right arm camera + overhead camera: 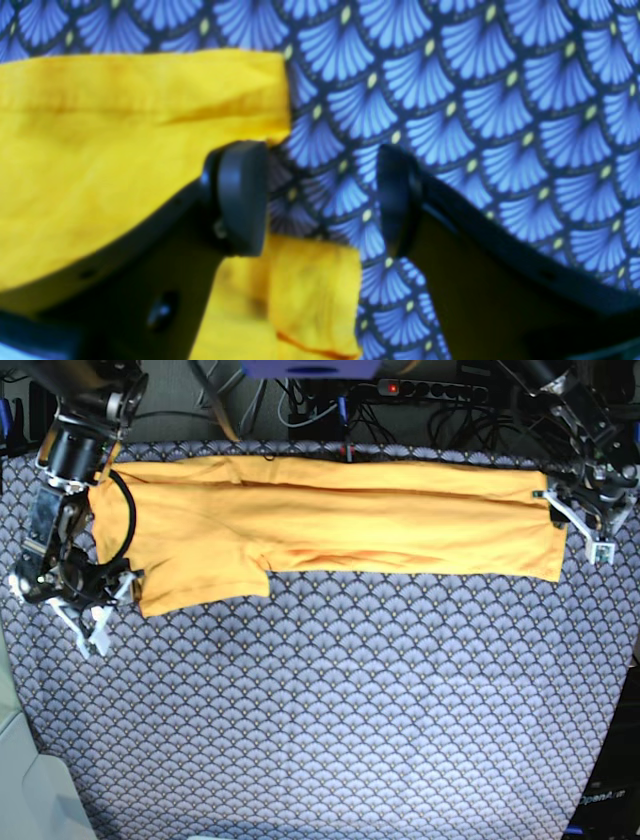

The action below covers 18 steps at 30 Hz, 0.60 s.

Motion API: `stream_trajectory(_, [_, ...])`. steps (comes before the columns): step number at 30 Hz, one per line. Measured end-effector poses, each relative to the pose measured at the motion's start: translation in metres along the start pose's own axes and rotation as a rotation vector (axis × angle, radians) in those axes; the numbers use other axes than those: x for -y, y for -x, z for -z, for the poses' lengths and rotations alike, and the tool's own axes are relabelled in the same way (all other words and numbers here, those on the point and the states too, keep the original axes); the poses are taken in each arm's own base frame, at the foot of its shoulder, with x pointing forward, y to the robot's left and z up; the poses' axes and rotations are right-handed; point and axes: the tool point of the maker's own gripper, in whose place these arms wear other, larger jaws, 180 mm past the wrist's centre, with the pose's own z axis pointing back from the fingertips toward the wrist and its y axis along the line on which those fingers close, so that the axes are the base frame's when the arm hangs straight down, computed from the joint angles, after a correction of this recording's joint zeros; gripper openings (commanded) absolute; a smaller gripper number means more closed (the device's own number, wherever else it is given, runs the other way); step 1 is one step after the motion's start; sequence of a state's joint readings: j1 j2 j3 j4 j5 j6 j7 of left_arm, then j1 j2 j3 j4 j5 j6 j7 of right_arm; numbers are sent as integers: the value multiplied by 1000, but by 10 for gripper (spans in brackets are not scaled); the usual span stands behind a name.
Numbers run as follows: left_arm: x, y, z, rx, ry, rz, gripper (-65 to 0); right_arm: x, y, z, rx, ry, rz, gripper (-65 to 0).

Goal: Fold the T-shirt properly
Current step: 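Open the right gripper and move it to the sleeve end of the strip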

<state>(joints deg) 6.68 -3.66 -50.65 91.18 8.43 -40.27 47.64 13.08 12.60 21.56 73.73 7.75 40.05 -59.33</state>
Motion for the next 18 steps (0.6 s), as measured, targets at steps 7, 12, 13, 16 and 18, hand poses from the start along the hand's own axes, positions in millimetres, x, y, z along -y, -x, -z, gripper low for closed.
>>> stream_trajectory(7, [1, -1, 0, 1, 2, 1, -304, -25, -5, 10, -3, -48, -29, -298])
stream_trajectory(12, [1, -1, 0, 1, 2, 1, -304, -16, -18, 5, 11, -26, -37, -298])
stream_trajectory(13, [1, 0, 0, 0, 2, 1, -304, -15, -22, 4, 21, -25, -38, -298])
stream_trajectory(16, [1, -1, 0, 2, 3, 1, -304, -15, -25, 3, 34, -27, -37, -298])
stream_trajectory(18, [1, 0, 1, 0, 3, 1, -304, -17, -22, 5, 23, -31, -42, -298])
